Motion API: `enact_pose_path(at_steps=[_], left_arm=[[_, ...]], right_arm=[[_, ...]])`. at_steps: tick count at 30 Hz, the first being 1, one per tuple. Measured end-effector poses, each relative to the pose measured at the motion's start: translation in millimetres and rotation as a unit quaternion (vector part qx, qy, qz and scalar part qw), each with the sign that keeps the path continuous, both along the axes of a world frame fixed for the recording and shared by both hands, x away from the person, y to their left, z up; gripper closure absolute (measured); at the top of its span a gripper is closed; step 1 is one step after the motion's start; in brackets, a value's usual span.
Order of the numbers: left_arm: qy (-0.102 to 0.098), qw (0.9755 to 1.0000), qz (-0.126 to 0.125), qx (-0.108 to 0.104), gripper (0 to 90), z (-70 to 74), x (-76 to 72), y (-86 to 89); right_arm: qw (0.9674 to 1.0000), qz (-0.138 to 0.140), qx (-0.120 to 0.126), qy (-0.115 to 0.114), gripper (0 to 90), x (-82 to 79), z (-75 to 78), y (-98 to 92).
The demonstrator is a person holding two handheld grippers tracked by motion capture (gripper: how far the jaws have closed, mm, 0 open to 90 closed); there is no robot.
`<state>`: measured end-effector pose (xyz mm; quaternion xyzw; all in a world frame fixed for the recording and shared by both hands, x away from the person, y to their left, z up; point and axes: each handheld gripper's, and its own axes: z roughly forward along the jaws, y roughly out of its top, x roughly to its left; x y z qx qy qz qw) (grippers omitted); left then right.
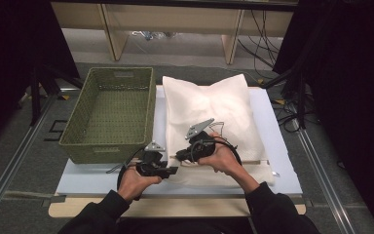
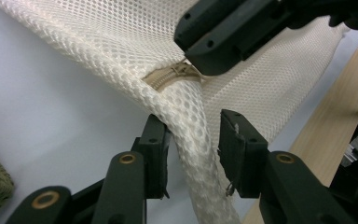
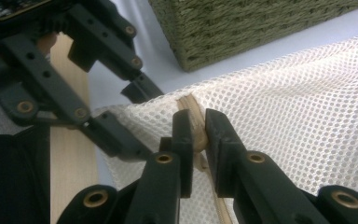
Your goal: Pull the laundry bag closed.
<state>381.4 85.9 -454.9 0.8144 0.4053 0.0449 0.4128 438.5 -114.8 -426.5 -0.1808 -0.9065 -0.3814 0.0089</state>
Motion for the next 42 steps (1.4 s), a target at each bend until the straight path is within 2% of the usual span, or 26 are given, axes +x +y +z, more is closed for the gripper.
enact_pose_path(at_steps=[1,3,5,6,8,9,10,14,15,21,22,23,24,25,29,32,33,36,40,41,42], left_arm=[[0.009,0.9999,-0.002,-0.006,61.0,0.1,0.4,0.5],[0.006,1.0000,0.000,-0.006,61.3,0.0,1.3,0.4],[0.005,1.0000,-0.001,-0.004,67.3,0.2,1.4,0.5],[0.005,1.0000,-0.003,0.000,71.4,0.0,1.4,0.8],[0.007,1.0000,-0.001,-0.002,76.7,-0.5,0.8,-0.5],[0.002,0.9999,-0.007,0.008,78.3,0.0,0.9,-0.5],[0.000,0.9999,-0.005,0.009,79.5,-0.3,0.5,-1.6],[0.003,0.9999,-0.003,0.012,80.5,-0.6,0.0,-2.0],[0.004,0.9999,-0.002,0.013,80.5,-0.6,-0.3,-2.2],[0.003,0.9999,0.001,0.012,80.3,-0.6,-0.8,-2.8],[0.001,0.9999,-0.001,0.016,80.2,-0.8,-1.0,-3.2],[0.001,0.9999,-0.001,0.016,80.2,-0.8,-1.0,-3.2],[-0.001,0.9999,0.000,0.017,80.1,-0.8,-1.5,-4.2],[-0.003,0.9998,-0.001,0.018,80.0,-0.9,-1.3,-4.2],[-0.002,0.9998,0.000,0.018,80.1,-1.0,-1.8,-4.2],[-0.001,0.9997,-0.008,0.021,79.1,-1.2,-1.7,-3.9],[0.001,0.9998,-0.010,0.016,76.8,-1.6,-1.4,-4.3],[0.015,0.9999,-0.002,-0.001,66.1,-2.0,-0.5,-3.1],[0.013,0.9996,0.008,-0.024,61.6,-1.5,1.3,-1.8],[0.013,0.9997,0.007,-0.021,60.2,-1.3,2.1,-0.5],[0.018,0.9991,0.017,-0.035,58.6,-1.9,2.0,-1.7]], right_arm=[[1.0000,0.001,-0.001,0.001,83.0,-0.1,-0.1,-0.1],[1.0000,-0.001,0.003,0.004,83.0,0.2,-1.0,-0.3],[1.0000,-0.003,0.002,0.005,82.9,0.2,-1.5,-0.4],[0.9999,0.002,0.011,0.003,82.8,1.6,-1.9,-1.5],[0.9997,-0.013,0.016,0.012,82.9,1.2,-1.2,-4.1],[0.9994,-0.019,0.025,0.012,82.9,1.6,-2.3,-4.9],[0.9993,-0.018,0.027,0.018,82.9,1.6,-3.1,-5.4],[0.9980,-0.033,0.037,0.039,82.3,1.1,-4.7,-9.0],[0.9982,-0.030,0.039,0.035,82.2,1.3,-5.0,-9.2],[0.9966,-0.052,0.032,0.055,81.0,-2.4,-4.9,-11.9],[0.9958,-0.056,0.043,0.058,81.9,-2.9,-5.1,-12.2],[0.9956,-0.057,0.053,0.052,82.2,-2.7,-6.0,-11.3],[0.9957,-0.051,0.050,0.059,82.5,-2.8,-5.3,-11.1],[0.9962,-0.053,0.051,0.047,82.7,-2.5,-5.3,-10.9],[0.9959,-0.060,0.050,0.046,83.2,-3.2,-4.4,-10.7],[0.9966,-0.055,0.046,0.040,84.1,-3.7,-3.8,-11.0],[0.9978,-0.041,0.043,0.028,84.9,-1.9,-4.2,-11.2],[0.9982,-0.034,0.042,0.025,87.0,-2.7,-5.1,-10.8],[0.9988,-0.030,0.032,0.022,87.0,-3.2,-5.3,-11.9],[0.9989,-0.028,0.031,0.021,87.0,-3.3,-5.5,-11.6],[0.9989,-0.029,0.032,0.019,87.0,-3.6,-6.3,-10.9]])
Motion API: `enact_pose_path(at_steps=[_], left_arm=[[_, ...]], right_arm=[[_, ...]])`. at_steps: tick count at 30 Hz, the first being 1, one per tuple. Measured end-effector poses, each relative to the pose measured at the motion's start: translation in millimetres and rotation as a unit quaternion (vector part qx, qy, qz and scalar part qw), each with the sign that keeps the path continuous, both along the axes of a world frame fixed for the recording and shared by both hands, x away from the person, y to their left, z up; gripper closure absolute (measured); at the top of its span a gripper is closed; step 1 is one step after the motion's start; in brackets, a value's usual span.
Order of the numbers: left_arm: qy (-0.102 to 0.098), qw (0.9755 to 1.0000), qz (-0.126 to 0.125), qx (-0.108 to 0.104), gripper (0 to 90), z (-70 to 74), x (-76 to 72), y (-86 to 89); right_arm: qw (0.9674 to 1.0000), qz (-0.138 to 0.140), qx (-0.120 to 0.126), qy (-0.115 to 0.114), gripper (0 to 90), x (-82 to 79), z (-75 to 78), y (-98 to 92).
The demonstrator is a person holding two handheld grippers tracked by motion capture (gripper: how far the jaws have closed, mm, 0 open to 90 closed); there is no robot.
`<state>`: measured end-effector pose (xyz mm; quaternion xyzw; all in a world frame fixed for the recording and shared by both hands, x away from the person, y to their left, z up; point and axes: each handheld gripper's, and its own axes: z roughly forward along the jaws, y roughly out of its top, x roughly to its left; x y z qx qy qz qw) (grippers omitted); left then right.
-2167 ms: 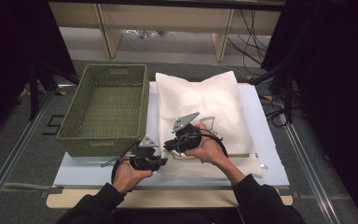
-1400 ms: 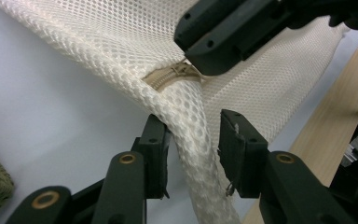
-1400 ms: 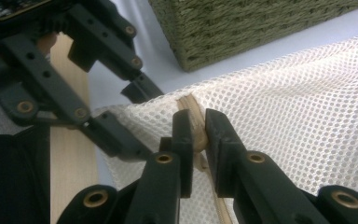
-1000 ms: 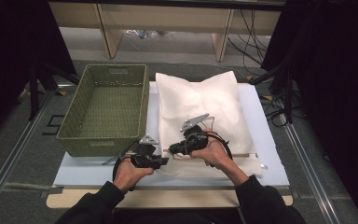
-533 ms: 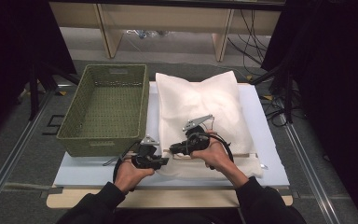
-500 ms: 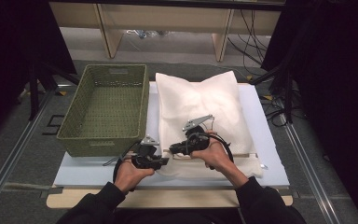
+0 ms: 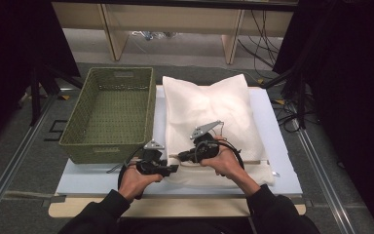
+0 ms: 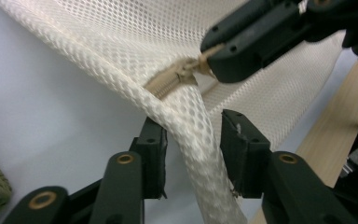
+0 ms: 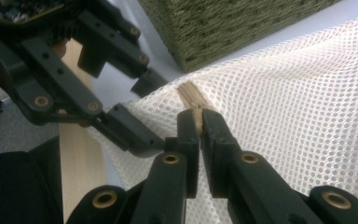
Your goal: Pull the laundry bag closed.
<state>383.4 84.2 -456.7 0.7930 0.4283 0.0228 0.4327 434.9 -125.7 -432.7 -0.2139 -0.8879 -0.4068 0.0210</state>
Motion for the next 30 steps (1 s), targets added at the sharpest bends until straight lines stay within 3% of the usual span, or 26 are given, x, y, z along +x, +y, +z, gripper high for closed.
enact_pose_path(at_steps=[4,8,12,16,19,20,21,25,30], left_arm=[[-0.005,0.9999,-0.001,-0.009,60.0,1.0,0.0,0.0],[-0.015,0.9996,-0.019,0.012,74.0,3.3,-0.8,-0.2],[-0.026,0.9986,-0.029,0.036,79.0,4.1,-2.3,-2.8],[-0.015,0.9993,-0.028,0.021,78.1,3.7,-1.5,-1.0],[-0.002,0.9999,-0.013,-0.005,62.4,5.0,-1.6,0.0],[0.003,0.9998,-0.019,-0.008,61.4,6.6,-1.4,2.1],[0.014,0.9994,-0.012,-0.028,60.1,7.8,-3.2,1.0],[0.007,0.9997,-0.005,-0.024,57.6,9.5,0.3,7.2],[0.025,0.9988,0.000,-0.041,60.8,9.7,5.1,9.7]], right_arm=[[1.0000,0.006,-0.004,0.000,87.0,0.5,-1.0,-0.1],[0.9999,-0.004,0.002,0.011,86.8,0.7,-0.9,-1.8],[1.0000,0.004,0.005,-0.001,87.0,2.3,-3.0,0.7],[1.0000,0.001,0.005,-0.007,88.0,1.3,-1.5,0.5],[0.9999,-0.004,0.007,-0.006,88.1,0.5,-1.3,0.1],[0.9999,-0.003,0.007,-0.010,88.1,0.8,-1.6,0.1],[0.9999,0.000,0.003,-0.010,88.1,0.7,-1.2,-0.1],[0.9999,0.003,0.003,-0.014,88.1,0.7,-1.4,-0.3],[0.9999,0.003,0.000,-0.014,88.1,0.2,-1.6,-0.7]])
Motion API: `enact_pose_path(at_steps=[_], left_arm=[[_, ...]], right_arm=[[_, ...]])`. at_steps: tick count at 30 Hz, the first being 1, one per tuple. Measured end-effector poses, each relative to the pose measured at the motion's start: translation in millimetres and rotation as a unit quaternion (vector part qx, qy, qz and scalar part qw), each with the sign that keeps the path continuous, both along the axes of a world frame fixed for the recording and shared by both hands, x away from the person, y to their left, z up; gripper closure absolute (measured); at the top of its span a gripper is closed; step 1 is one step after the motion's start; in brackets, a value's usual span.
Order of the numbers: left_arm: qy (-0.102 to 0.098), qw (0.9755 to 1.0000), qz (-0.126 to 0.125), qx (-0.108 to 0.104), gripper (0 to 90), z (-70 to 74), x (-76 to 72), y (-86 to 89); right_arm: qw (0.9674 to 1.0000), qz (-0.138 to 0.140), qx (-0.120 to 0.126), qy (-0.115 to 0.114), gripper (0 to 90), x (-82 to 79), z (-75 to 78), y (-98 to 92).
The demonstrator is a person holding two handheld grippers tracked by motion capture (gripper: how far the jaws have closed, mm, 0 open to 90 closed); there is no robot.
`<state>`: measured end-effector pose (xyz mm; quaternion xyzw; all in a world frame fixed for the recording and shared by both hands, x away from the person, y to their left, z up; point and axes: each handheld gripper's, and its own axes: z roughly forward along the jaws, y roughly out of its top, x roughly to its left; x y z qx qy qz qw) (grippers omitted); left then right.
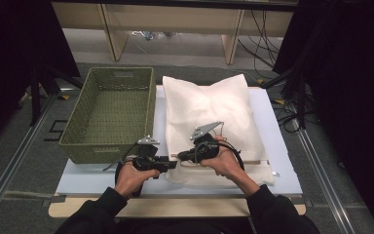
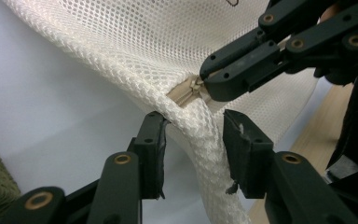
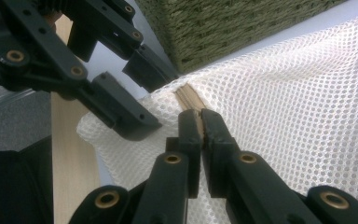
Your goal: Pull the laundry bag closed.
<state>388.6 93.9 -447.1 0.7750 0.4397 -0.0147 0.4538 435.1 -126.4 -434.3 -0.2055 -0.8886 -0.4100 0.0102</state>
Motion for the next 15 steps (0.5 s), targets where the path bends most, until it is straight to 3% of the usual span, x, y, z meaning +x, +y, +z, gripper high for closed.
enact_pose_path(at_steps=[4,5,6,8,9,12,15], left_arm=[[0.010,0.9999,0.006,-0.010,62.1,-0.4,2.7,1.5],[0.001,0.9999,0.012,-0.003,62.6,-1.1,3.3,1.6],[0.022,0.9996,0.008,-0.018,63.1,-1.1,1.9,-0.3],[0.026,0.9994,0.010,-0.022,63.1,-1.5,1.9,-1.4],[0.046,0.9980,0.012,-0.040,63.1,-1.1,0.9,-3.9],[0.036,0.9986,0.013,-0.036,66.7,-2.0,3.5,-2.6],[0.000,0.9997,0.017,-0.015,71.3,-2.9,5.2,-0.2]], right_arm=[[1.0000,0.001,0.000,-0.001,88.1,0.3,-0.4,-0.3],[1.0000,0.002,0.000,0.000,88.1,0.2,-0.6,-0.3],[1.0000,0.002,0.000,-0.001,88.1,0.2,-0.8,-0.3],[1.0000,0.003,-0.002,0.000,88.1,0.3,-1.2,0.0],[1.0000,0.003,0.001,-0.003,88.1,0.3,-2.1,0.6],[1.0000,-0.001,-0.003,0.000,88.1,-0.3,-1.4,0.0],[1.0000,-0.007,-0.002,0.004,88.1,-0.7,-1.1,-0.4]])
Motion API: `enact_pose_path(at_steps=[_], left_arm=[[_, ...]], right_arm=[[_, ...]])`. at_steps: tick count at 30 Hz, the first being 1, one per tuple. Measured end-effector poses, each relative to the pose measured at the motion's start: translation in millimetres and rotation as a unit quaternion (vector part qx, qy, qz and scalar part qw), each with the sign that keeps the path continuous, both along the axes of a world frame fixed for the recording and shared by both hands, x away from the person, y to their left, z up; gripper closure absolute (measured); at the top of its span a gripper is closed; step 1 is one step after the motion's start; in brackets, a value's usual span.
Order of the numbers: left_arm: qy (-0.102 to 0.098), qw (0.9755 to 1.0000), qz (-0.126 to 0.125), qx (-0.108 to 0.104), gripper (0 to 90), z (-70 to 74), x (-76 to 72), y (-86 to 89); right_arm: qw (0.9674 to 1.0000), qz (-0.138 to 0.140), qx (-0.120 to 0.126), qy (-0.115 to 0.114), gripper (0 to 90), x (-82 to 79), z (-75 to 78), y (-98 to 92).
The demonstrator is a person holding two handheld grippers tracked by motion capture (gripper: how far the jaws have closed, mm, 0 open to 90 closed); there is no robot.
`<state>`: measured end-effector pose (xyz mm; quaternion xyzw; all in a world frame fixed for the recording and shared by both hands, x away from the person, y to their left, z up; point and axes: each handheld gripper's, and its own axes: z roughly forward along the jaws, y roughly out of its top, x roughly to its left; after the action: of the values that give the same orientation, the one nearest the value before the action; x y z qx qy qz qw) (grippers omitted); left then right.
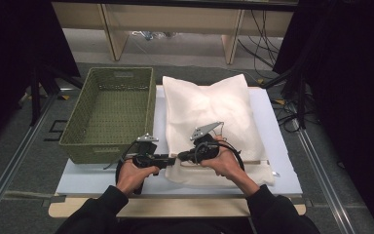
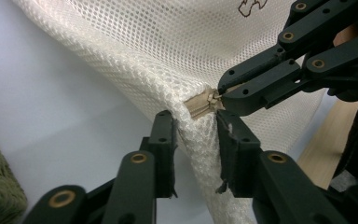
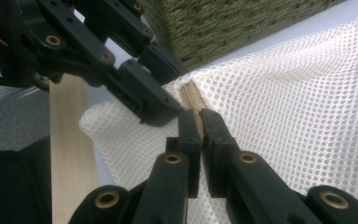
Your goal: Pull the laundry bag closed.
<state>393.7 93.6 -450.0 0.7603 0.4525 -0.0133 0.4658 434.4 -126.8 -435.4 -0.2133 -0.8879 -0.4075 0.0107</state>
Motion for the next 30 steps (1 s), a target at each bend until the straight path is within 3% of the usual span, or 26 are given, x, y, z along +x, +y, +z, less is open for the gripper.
enact_pose_path(at_steps=[2,3,6,7,11,15,16,17,21,23,24,30], left_arm=[[0.002,1.0000,0.000,0.000,73.6,0.4,-1.1,-1.0],[-0.014,0.9998,0.003,0.010,76.6,0.4,-1.2,0.4],[-0.025,0.9995,0.002,0.018,80.0,0.4,-1.5,0.4],[-0.036,0.9987,0.002,0.036,80.9,1.0,-3.0,0.2],[-0.052,0.9977,0.009,0.042,82.1,1.4,-5.9,-1.6],[-0.053,0.9977,0.005,0.041,82.3,1.3,-6.5,2.1],[-0.052,0.9981,0.012,0.032,82.4,0.9,-7.1,1.5],[-0.049,0.9982,0.013,0.033,82.5,1.2,-7.7,1.8],[-0.052,0.9981,0.014,0.029,83.0,2.2,-9.5,2.5],[-0.055,0.9980,0.013,0.028,83.2,3.8,-10.7,3.0],[-0.055,0.9979,0.016,0.030,83.2,4.7,-11.7,3.2],[-0.054,0.9980,0.017,0.027,83.4,5.4,-12.8,8.8]], right_arm=[[1.0000,0.006,0.001,-0.005,88.1,0.9,0.0,-0.4],[1.0000,0.006,0.004,-0.006,88.1,1.0,0.0,-0.9],[1.0000,0.002,0.005,-0.004,88.1,1.1,-0.3,-1.5],[1.0000,-0.003,0.004,-0.002,88.2,0.7,-0.6,-1.6],[0.9999,-0.010,0.013,0.003,88.2,0.4,-4.1,-1.6],[0.9996,-0.015,0.023,0.011,88.2,-0.6,-5.5,-2.2],[0.9995,-0.014,0.026,0.008,88.3,-0.3,-5.9,-2.3],[0.9992,-0.021,0.029,0.019,88.3,-1.9,-6.2,-1.7],[0.9989,-0.031,0.026,0.024,88.3,-4.0,-5.3,-1.7],[0.9987,-0.032,0.035,0.022,88.3,-4.8,-4.8,-2.4],[0.9980,-0.033,0.042,0.032,88.4,-5.6,-4.9,-2.5],[0.9977,-0.044,0.038,0.034,88.4,-6.8,-7.7,-6.7]])
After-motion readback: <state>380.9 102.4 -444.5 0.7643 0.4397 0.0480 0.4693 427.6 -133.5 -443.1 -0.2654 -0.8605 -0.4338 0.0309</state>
